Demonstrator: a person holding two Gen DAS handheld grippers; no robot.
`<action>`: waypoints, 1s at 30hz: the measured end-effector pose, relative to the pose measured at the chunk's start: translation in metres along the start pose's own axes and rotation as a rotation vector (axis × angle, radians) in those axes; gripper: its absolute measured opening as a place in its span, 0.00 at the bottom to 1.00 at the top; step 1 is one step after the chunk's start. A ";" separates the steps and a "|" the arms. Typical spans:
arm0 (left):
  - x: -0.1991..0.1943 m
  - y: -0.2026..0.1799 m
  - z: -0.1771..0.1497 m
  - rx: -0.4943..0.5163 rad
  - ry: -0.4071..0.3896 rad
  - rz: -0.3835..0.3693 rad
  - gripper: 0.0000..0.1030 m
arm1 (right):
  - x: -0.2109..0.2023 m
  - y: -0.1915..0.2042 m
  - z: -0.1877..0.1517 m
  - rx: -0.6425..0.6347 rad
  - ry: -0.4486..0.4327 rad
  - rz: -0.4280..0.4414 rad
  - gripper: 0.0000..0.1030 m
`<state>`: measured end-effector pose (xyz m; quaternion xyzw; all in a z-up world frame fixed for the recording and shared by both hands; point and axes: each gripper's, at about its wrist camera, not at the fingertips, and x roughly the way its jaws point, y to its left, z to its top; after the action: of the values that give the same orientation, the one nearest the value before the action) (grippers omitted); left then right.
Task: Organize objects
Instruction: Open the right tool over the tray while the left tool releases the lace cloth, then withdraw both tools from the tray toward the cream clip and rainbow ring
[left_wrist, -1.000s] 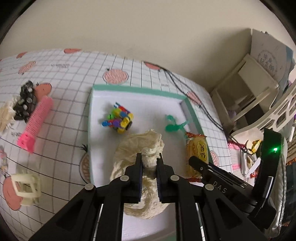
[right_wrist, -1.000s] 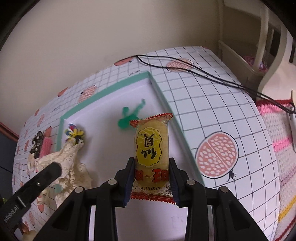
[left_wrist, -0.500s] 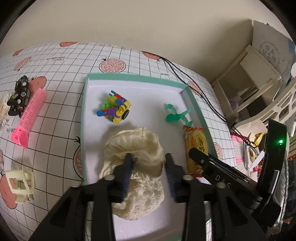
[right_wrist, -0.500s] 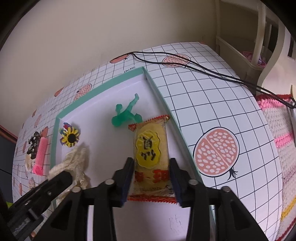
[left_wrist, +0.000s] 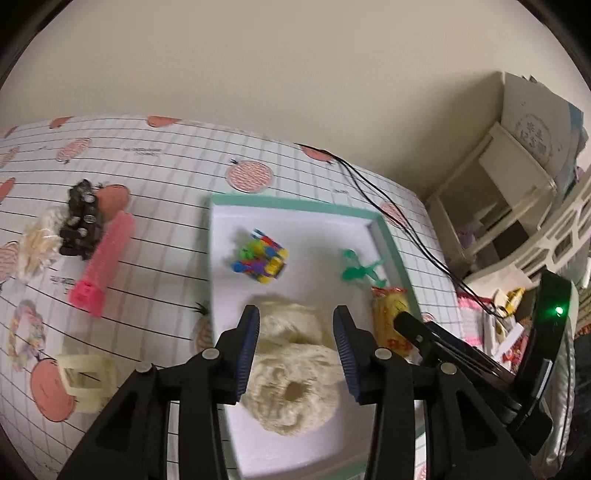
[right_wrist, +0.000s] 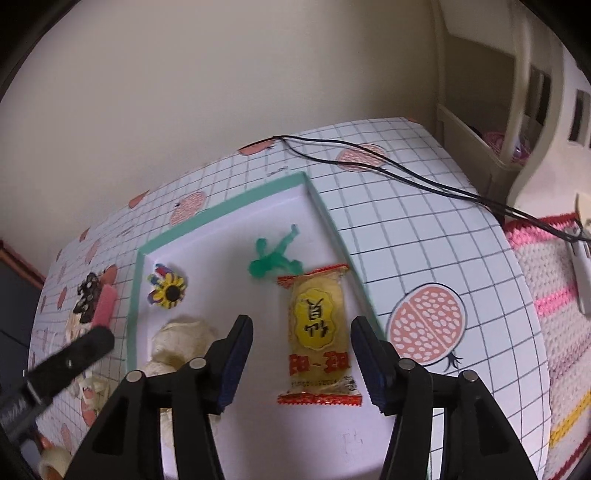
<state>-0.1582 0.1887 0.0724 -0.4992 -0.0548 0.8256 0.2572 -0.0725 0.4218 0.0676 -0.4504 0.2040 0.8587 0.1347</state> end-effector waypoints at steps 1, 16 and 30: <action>-0.001 0.003 0.001 -0.005 -0.008 0.011 0.47 | 0.001 0.002 0.000 -0.006 -0.001 0.005 0.60; -0.004 0.045 0.002 -0.081 -0.083 0.161 0.96 | 0.006 0.013 -0.003 -0.035 -0.020 0.012 1.00; -0.009 0.052 0.003 -0.089 -0.100 0.196 1.00 | 0.002 0.022 -0.004 -0.056 -0.037 -0.010 1.00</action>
<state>-0.1768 0.1399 0.0634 -0.4714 -0.0551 0.8674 0.1495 -0.0803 0.4004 0.0687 -0.4388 0.1753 0.8717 0.1300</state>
